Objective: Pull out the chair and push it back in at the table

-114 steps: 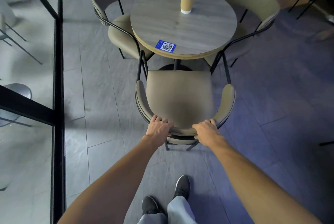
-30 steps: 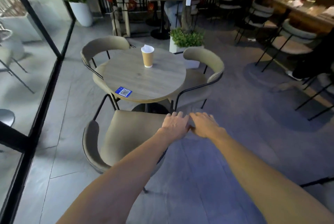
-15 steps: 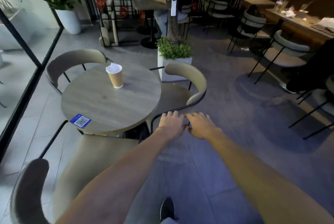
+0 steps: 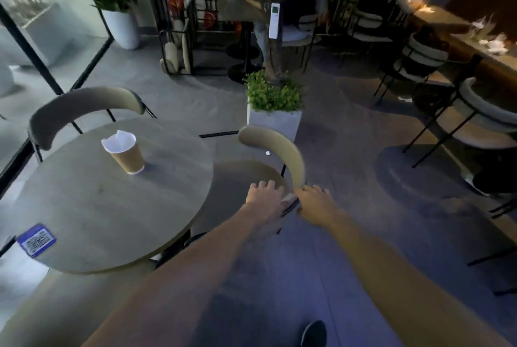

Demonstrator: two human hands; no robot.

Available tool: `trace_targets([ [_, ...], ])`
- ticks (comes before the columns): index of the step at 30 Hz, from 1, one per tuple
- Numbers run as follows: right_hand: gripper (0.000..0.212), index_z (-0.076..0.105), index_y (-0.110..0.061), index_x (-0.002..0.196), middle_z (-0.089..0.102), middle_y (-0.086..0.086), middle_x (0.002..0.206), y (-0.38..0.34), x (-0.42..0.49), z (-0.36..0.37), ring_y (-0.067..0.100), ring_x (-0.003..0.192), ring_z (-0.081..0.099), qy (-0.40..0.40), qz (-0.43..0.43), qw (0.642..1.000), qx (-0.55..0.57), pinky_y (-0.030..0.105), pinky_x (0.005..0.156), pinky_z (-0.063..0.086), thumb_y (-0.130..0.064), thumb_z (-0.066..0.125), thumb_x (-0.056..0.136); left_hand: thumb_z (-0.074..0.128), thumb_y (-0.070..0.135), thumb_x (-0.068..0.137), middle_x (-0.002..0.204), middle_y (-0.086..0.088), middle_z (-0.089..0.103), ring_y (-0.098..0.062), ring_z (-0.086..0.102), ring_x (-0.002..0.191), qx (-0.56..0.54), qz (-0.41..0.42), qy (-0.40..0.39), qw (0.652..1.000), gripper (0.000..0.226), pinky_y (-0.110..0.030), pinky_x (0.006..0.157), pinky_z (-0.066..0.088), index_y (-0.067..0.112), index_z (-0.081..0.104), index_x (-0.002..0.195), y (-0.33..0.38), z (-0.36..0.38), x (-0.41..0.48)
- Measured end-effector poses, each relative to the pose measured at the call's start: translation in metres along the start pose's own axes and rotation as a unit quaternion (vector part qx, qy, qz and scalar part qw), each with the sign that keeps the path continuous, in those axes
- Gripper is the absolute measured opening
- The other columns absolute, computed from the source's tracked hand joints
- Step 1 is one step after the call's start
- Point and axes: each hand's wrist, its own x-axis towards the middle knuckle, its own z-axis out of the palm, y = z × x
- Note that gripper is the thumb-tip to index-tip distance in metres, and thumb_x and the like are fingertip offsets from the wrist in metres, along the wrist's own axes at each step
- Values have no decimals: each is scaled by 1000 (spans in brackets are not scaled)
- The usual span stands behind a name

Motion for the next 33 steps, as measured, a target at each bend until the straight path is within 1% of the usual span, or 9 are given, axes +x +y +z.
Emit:
trace_targets([
  [3, 44, 43, -19, 139, 52, 11, 138, 49, 43, -7, 35, 125, 45, -13, -38, 999, 4, 50, 103, 36, -18, 49, 96, 37, 48, 101, 137, -15, 46, -37, 44, 126, -23, -60, -12, 998, 50, -49, 101, 35, 14, 46, 137, 17, -2, 44],
  [8, 36, 53, -21, 126, 58, 9, 128, 100, 105, -28, 34, 117, 53, -12, -99, 994, -50, 45, 94, 41, -17, 49, 90, 42, 43, 100, 134, -11, 49, -34, 48, 122, -61, -144, -10, 988, 42, -46, 98, 38, 17, 50, 133, 41, 12, 99],
  [12, 46, 47, -20, 135, 53, 9, 136, 103, 160, -39, 32, 127, 47, -39, -164, 983, -67, 47, 101, 38, -20, 50, 90, 44, 38, 98, 131, -10, 51, -32, 50, 119, -91, -214, -15, 973, 36, -44, 97, 38, 18, 52, 127, 37, 21, 139],
  [15, 48, 43, -21, 140, 48, 8, 142, 98, 207, -44, 32, 132, 42, -44, -210, 973, -81, 49, 107, 35, -24, 50, 93, 43, 41, 98, 130, -10, 51, -33, 49, 120, -119, -251, -10, 960, 40, -45, 98, 38, 18, 51, 129, 25, 25, 171],
  [22, 45, 46, -21, 137, 48, 7, 142, 92, 289, -50, 33, 132, 41, -58, -321, 937, -123, 48, 106, 36, -28, 52, 93, 42, 48, 99, 127, -11, 52, -34, 51, 117, -164, -340, 6, 926, 47, -44, 96, 39, 19, 48, 136, 0, 33, 239],
  [25, 44, 47, -19, 136, 49, 9, 140, 99, 320, -53, 35, 130, 43, -79, -359, 919, -141, 49, 106, 36, -30, 51, 93, 44, 49, 97, 125, -10, 54, -34, 53, 115, -178, -381, 13, 907, 47, -45, 94, 41, 20, 50, 133, -2, 31, 255],
  [28, 43, 48, -18, 135, 51, 10, 137, 107, 354, -53, 35, 128, 44, -103, -381, 902, -176, 49, 107, 36, -29, 51, 94, 45, 43, 97, 124, -10, 54, -33, 53, 115, -195, -423, 13, 885, 38, -45, 93, 41, 19, 52, 127, 0, 31, 270],
  [31, 41, 48, -18, 135, 52, 9, 137, 104, 386, -54, 35, 128, 44, -113, -417, 877, -211, 49, 106, 37, -28, 49, 95, 39, 48, 100, 127, -11, 53, -35, 53, 115, -228, -486, 38, 843, 43, -49, 92, 42, 18, 53, 127, 3, 32, 279],
  [33, 41, 48, -19, 135, 52, 9, 137, 100, 401, -54, 34, 129, 44, -104, -454, 852, -239, 48, 106, 37, -30, 48, 95, 38, 50, 101, 130, -12, 53, -35, 52, 117, -245, -533, 46, 808, 45, -51, 93, 42, 18, 52, 129, 10, 37, 283],
])
